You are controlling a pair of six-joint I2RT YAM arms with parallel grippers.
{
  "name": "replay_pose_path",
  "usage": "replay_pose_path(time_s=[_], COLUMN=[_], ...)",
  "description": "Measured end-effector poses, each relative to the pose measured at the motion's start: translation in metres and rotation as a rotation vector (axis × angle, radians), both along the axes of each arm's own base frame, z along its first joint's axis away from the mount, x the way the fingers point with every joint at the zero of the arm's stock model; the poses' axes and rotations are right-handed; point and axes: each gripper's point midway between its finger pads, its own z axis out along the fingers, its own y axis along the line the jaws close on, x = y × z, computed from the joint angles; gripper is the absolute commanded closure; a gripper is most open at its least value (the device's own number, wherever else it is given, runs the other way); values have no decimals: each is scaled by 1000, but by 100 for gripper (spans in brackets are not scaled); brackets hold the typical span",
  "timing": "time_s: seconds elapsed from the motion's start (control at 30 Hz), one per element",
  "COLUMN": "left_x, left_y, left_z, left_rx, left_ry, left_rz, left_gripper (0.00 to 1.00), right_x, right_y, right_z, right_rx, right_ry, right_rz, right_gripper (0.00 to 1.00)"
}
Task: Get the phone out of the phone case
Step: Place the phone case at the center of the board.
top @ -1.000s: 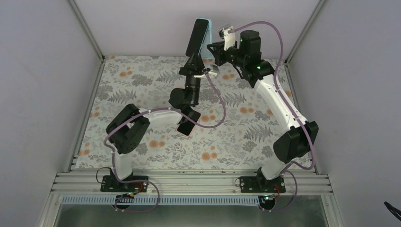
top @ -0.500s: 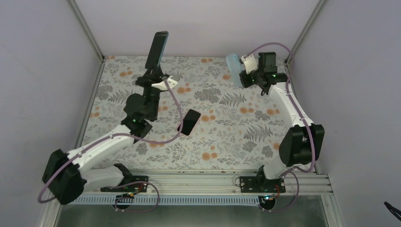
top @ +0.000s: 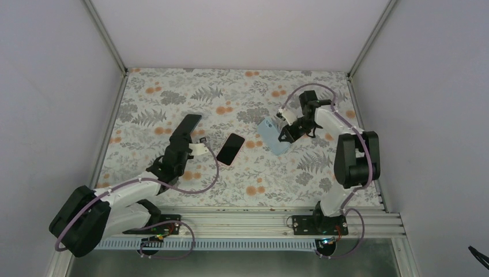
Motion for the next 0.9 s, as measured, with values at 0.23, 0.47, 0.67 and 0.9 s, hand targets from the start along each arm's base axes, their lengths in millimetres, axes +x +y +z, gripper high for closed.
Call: replay_pose_path(time_s=[0.23,0.47,0.67,0.9], left_x=[4,-8,-19,-44], left_y=[-1,1,-8,-20], left_z=[-19,-54,-65,-71], left_rx=[17,78,72,44], left_ry=[17,129,242,352], left_rz=[7,-21,-72,-150], left_gripper=[98,90,79,68], right_x=[-12,-17,-9,1], right_y=[10,10,-2,-44], right_z=[-25,-55,-54,-59], right_rx=[59,80,73,-1], right_ry=[135,281,306,316], right_rz=[12,-16,-73,-173], right_gripper=[96,96,94,73])
